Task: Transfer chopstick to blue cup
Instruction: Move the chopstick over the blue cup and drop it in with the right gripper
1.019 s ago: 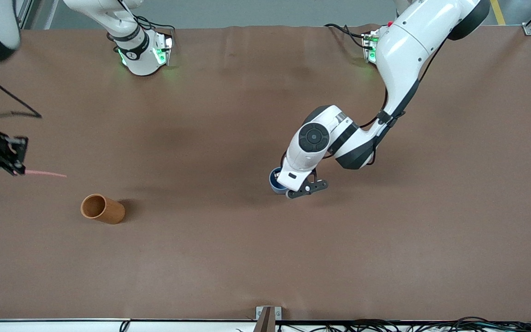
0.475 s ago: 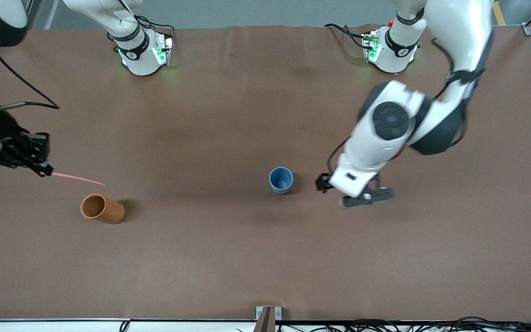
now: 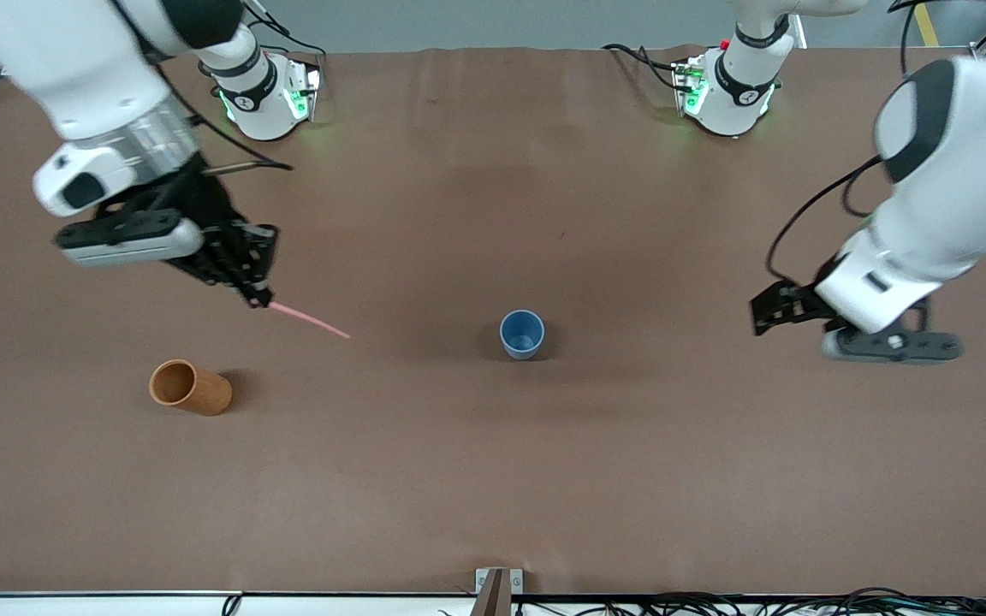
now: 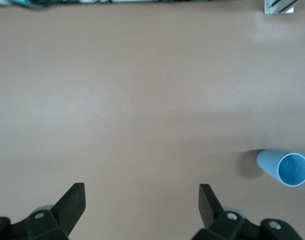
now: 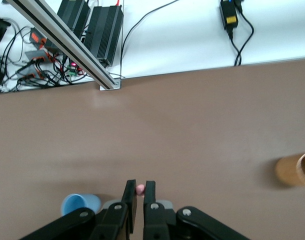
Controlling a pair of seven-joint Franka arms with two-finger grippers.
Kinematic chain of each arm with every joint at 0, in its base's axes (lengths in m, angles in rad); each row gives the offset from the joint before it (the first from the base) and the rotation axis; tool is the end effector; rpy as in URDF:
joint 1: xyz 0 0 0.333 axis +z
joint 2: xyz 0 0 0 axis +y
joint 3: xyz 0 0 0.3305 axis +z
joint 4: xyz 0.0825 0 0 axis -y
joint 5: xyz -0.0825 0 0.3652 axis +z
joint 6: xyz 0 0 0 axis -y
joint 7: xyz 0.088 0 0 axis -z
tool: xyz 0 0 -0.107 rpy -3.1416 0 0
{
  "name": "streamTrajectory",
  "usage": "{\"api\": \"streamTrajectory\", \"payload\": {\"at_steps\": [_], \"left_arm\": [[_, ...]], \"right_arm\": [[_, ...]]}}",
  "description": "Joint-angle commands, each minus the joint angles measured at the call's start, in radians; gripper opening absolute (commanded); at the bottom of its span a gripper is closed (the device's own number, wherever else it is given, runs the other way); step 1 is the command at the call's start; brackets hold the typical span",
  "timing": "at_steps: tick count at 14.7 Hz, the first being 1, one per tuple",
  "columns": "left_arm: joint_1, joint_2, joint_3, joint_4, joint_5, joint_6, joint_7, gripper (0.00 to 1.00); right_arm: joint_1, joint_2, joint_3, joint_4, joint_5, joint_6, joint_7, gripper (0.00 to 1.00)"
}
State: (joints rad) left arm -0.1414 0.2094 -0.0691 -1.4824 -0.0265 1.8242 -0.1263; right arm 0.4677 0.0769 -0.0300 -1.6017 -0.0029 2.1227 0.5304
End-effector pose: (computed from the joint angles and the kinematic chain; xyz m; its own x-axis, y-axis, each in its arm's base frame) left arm 0.6099 -0.1279 0.5828 0.9894 -0.0725 0.1261 -0.0802 -0.9951 0.0570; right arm 0.5477 0.2570 0.6401 0.9191 -0.1259 0.3733 -0.0473 -0.9759 -0.2129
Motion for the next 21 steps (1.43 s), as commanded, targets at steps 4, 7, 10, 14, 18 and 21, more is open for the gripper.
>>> {"api": "streamTrajectory", "payload": {"at_steps": [4,7,10,14,18,21], "left_arm": [[0.049,-0.174,-0.008,0.061,-0.006,-0.258,0.105,1.00],[0.045,-0.197,-0.009,0.024,-0.007,-0.299,0.109,1.00],[0.049,-0.203,-0.009,0.002,-0.012,-0.286,0.105,1.00],[0.056,-0.197,0.000,0.014,-0.018,-0.284,0.088,1.00],[0.060,-0.197,0.000,0.016,-0.019,-0.284,0.088,1.00],[0.060,-0.197,0.000,0.014,-0.019,-0.284,0.085,1.00]], "right_arm": [[0.268,0.185,-0.011,0.146,-0.230,0.000,0.523,0.00],[0.342,0.260,-0.011,0.177,-0.314,0.003,0.634,0.01],[0.368,0.303,-0.011,0.177,-0.361,0.060,0.661,0.01],[0.411,0.357,-0.013,0.175,-0.365,0.092,0.677,0.02],[0.423,0.377,-0.011,0.160,-0.508,0.120,0.703,0.06],[0.422,0.400,-0.013,0.147,-0.526,0.177,0.711,0.08]]}}
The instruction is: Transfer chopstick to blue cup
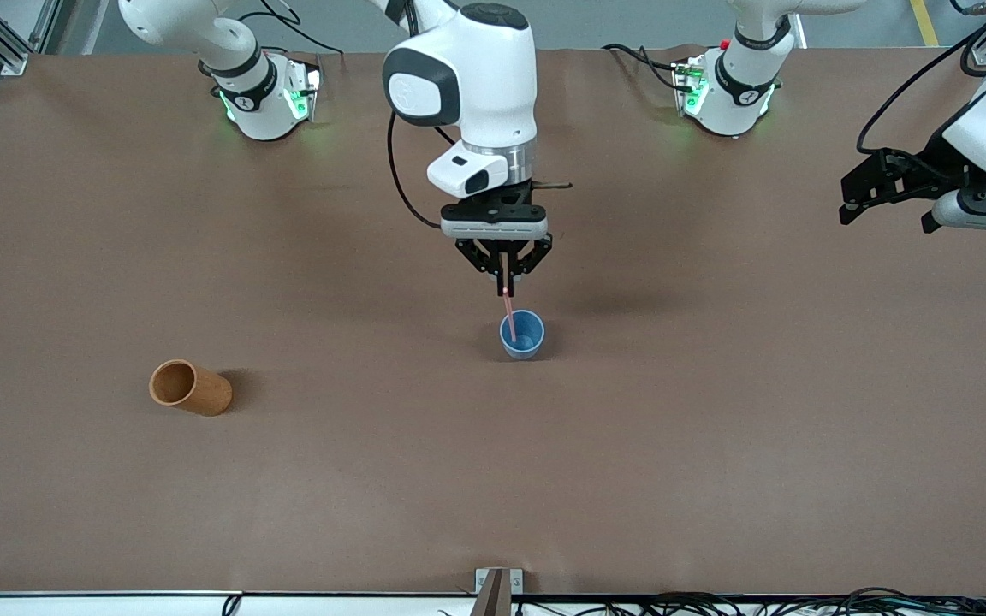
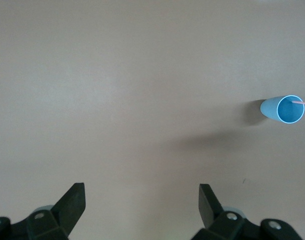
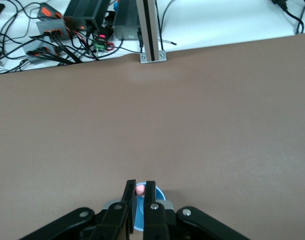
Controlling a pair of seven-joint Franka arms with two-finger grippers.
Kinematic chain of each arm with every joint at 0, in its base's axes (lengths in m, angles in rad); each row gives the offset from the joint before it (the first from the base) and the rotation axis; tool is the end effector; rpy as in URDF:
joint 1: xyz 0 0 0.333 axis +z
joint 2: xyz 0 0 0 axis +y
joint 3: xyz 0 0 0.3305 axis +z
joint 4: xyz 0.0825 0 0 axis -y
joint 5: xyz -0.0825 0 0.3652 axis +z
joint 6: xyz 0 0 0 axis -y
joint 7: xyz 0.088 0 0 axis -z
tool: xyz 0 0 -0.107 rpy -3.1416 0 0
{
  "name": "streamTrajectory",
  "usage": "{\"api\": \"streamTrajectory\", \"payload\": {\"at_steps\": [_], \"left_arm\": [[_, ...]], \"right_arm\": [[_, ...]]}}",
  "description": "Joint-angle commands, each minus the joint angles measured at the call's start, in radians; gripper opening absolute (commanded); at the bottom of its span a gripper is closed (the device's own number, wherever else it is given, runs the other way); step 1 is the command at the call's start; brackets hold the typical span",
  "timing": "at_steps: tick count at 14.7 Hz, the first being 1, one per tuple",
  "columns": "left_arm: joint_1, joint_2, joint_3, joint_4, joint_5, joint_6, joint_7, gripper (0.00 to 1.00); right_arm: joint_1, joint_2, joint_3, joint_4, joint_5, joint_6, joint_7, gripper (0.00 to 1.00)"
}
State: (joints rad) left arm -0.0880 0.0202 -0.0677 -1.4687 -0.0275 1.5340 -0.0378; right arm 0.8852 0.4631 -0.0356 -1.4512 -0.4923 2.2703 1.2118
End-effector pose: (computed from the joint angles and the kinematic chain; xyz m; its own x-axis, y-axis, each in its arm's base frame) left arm 0.5322 -0.0861 0.6710 0.9920 -0.1184 0.0440 -0.1198 -0.9923 0.0305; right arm 0.4765 0.5316 0.4801 0.8434 -0.1132 0.5253 -0.0752 -0.9928 -0.0933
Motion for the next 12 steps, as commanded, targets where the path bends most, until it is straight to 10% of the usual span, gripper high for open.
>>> {"api": "streamTrajectory", "payload": {"at_steps": [1,8,12], "left_arm": [[0.007,-0.008,-0.001,-0.001,-0.017,0.006,-0.002,1.00],[0.007,-0.003,-0.007,0.001,-0.006,0.005,0.013,1.00],[0.005,0.018,-0.006,0.033,-0.005,0.005,0.007,1.00]], "right_arm": [[0.003,0.017,-0.007,-0.003,-0.051,0.031,0.029,0.14],[-0.029,0.008,-0.006,0.008,-0.045,0.026,0.017,0.50],[-0.118,-0.081,-0.006,-0.001,0.084,0.015,0.002,1.00]]}}
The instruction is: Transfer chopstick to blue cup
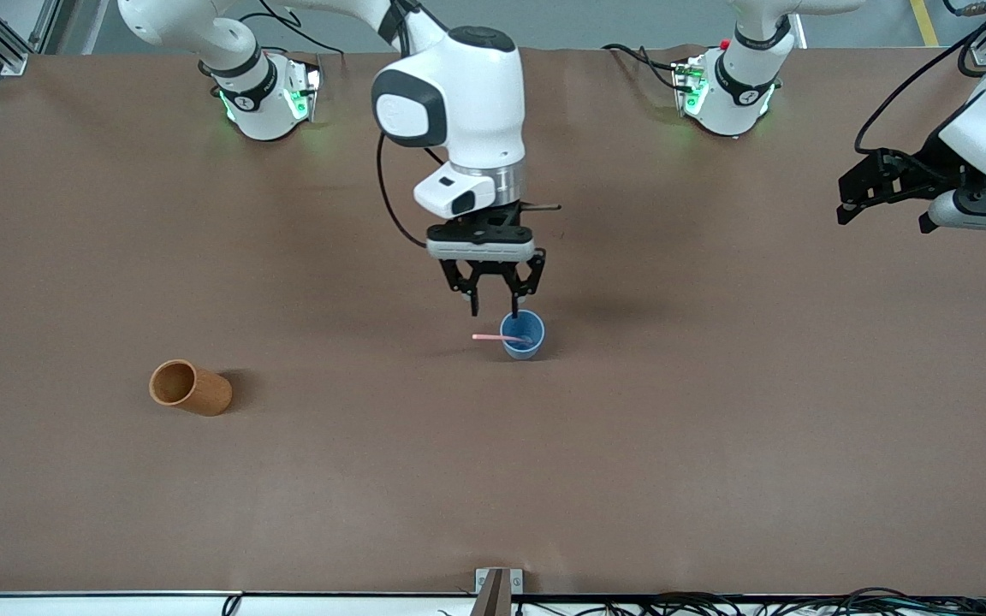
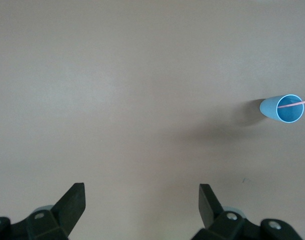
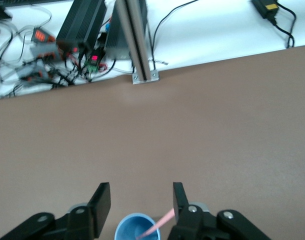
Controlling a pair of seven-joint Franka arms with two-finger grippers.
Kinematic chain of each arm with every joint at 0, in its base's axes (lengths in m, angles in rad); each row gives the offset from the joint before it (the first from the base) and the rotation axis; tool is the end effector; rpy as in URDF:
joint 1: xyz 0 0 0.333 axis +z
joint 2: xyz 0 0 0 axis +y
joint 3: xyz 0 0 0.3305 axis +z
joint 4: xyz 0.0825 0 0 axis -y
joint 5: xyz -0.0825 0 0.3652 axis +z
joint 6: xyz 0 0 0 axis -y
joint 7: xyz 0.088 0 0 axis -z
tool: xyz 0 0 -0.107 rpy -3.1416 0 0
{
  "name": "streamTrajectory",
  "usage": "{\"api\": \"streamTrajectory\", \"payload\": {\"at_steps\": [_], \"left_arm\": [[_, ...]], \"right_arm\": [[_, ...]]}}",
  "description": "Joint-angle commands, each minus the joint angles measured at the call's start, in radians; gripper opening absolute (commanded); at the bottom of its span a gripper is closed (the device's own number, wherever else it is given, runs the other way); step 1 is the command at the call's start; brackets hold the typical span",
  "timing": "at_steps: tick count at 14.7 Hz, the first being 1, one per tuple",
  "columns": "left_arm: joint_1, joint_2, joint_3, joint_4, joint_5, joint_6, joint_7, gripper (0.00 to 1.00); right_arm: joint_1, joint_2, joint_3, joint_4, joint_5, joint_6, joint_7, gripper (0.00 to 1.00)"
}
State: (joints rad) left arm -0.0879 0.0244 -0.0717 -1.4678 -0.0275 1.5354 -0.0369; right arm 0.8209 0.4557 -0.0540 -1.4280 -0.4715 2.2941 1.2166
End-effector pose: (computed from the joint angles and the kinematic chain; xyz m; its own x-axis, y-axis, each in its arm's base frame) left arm 0.5334 -0.0883 0.6693 0.9915 -0.1231 0.0422 -0.1245 -0.9917 0.0307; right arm 0.5173 0.4956 0.4994 0.8176 -0.2069 0.5374 -0.1513 -0.9776 -0.1462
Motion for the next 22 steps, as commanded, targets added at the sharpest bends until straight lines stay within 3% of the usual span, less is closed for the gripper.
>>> {"api": "streamTrajectory", "payload": {"at_steps": [1,7,11,17,19,22], "left_arm": [[0.007,0.015,-0.002,0.032,-0.005,0.003,0.006,1.00],[0.007,0.015,0.003,0.034,-0.009,0.002,0.008,1.00],[0.007,0.015,0.003,0.034,-0.006,0.002,0.006,1.00],[0.007,0.015,0.003,0.034,-0.005,0.002,0.005,1.00],[0.005,0.015,0.001,0.034,-0.003,0.002,0.006,1.00],[0.005,0.015,0.000,0.034,-0.005,0.002,0.006,1.00]], "right_arm": [[-0.080,-0.098,0.014,-0.026,0.088,-0.027,-0.027,1.00],[-0.264,-0.254,0.011,-0.028,0.283,-0.339,-0.400,1.00],[-0.388,-0.334,0.011,-0.031,0.317,-0.546,-0.645,1.00],[-0.600,-0.454,0.008,-0.129,0.326,-0.619,-0.883,1.00],[-0.662,-0.474,0.006,-0.129,0.385,-0.657,-0.933,1.00],[-0.741,-0.506,0.006,-0.131,0.406,-0.726,-1.026,1.00]]}}
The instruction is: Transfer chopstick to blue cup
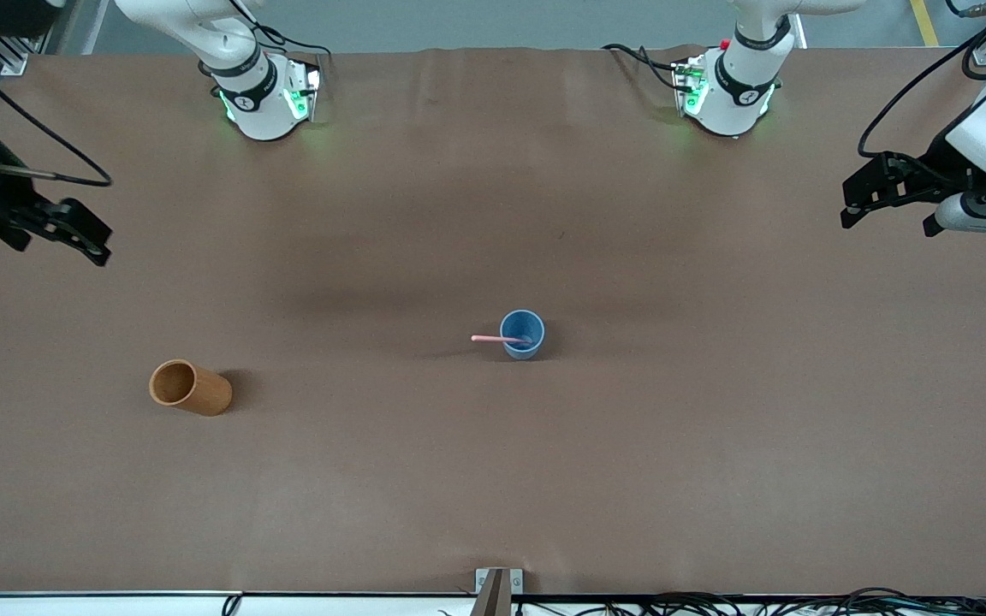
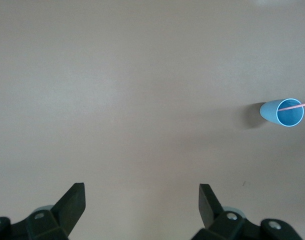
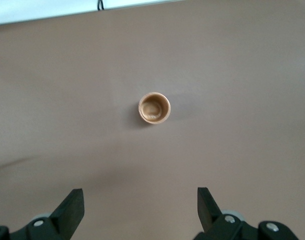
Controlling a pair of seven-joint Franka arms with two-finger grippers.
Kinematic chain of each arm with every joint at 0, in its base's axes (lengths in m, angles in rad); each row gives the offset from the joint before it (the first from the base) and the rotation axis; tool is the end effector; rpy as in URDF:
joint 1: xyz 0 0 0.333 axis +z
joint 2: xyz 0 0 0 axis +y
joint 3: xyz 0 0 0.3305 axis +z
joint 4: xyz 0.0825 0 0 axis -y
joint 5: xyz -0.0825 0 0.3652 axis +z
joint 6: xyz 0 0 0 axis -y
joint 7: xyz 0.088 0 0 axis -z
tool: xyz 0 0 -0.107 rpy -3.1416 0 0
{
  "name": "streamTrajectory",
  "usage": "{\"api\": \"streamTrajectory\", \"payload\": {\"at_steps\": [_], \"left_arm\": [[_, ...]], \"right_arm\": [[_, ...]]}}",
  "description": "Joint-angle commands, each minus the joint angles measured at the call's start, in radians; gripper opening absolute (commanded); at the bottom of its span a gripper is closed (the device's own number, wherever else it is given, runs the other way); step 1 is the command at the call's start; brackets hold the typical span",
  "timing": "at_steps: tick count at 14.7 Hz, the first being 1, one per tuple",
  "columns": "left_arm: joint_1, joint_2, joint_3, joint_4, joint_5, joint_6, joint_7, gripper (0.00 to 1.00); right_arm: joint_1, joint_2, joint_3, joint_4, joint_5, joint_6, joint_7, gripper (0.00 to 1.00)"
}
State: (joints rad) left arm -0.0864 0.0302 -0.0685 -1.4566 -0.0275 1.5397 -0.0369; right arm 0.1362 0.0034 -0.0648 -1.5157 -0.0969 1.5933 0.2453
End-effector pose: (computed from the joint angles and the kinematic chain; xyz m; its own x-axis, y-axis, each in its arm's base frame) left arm 0.5361 -0.0860 0.6716 0.9916 -0.1182 0.0518 -0.1200 -0.9923 0.0314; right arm 0.5391 0.0284 0.6648 0.9808 -0.1700 0.0953 -0.1775 -0.9812 0.0760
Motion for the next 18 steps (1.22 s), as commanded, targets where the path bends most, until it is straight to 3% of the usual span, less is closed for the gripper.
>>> {"api": "streamTrajectory", "payload": {"at_steps": [1,5,10,18], "left_arm": [[0.004,0.010,-0.004,0.022,-0.005,-0.003,0.006,1.00],[0.005,0.010,-0.004,0.022,-0.005,-0.003,0.008,1.00],[0.005,0.010,-0.004,0.022,-0.005,-0.003,0.008,1.00],[0.004,0.010,-0.004,0.022,-0.006,-0.003,0.008,1.00]], "right_arm": [[-0.070,-0.068,0.017,-0.043,0.032,-0.048,-0.082,1.00],[-0.119,-0.077,0.016,-0.040,0.089,-0.098,-0.143,1.00],[-0.125,-0.039,0.017,0.026,0.080,-0.096,-0.210,1.00],[-0.162,0.000,0.016,0.031,0.083,-0.091,-0.265,1.00]]}}
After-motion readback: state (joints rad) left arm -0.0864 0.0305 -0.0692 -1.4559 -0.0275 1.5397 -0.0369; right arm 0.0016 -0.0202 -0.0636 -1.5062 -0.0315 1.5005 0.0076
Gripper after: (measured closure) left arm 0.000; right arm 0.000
